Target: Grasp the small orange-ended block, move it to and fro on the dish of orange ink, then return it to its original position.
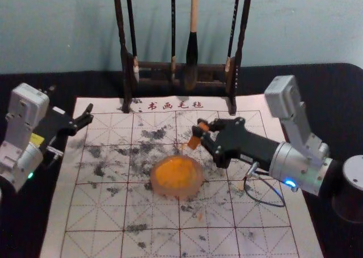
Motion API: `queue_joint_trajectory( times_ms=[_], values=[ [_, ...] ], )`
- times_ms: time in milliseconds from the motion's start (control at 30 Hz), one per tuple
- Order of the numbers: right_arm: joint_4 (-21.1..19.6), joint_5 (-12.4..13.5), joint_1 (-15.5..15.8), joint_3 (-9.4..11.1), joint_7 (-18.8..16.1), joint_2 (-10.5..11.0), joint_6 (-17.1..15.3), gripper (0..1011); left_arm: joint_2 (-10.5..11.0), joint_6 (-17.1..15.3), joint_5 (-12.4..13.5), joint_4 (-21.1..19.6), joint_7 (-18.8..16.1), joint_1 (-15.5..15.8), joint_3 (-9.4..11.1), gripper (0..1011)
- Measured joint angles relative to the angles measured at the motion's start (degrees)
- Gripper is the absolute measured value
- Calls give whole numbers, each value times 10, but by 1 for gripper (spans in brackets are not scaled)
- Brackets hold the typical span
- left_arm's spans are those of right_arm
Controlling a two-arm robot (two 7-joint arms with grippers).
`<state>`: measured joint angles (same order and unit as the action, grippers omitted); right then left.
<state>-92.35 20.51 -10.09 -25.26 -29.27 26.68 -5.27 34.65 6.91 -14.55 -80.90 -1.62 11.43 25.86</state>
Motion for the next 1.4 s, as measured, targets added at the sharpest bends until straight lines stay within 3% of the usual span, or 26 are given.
queue_joint_trajectory(
  times_ms=[300, 767, 1133, 1400],
  values=[
    [43, -19, -32, -43, -24, -1, 7, 133, 0, 0, 0, 0, 0, 0, 0, 1001],
    [91, -35, -66, -73, -24, -22, -14, 133, 0, 0, 0, 0, 0, 0, 0, 1001],
    [117, -49, -88, -83, -14, -40, -26, 133, 0, 0, 0, 0, 0, 0, 0, 1001],
    [120, -52, -90, -83, -11, -43, -28, 133, 0, 0, 0, 0, 0, 0, 0, 1001]
  ],
)
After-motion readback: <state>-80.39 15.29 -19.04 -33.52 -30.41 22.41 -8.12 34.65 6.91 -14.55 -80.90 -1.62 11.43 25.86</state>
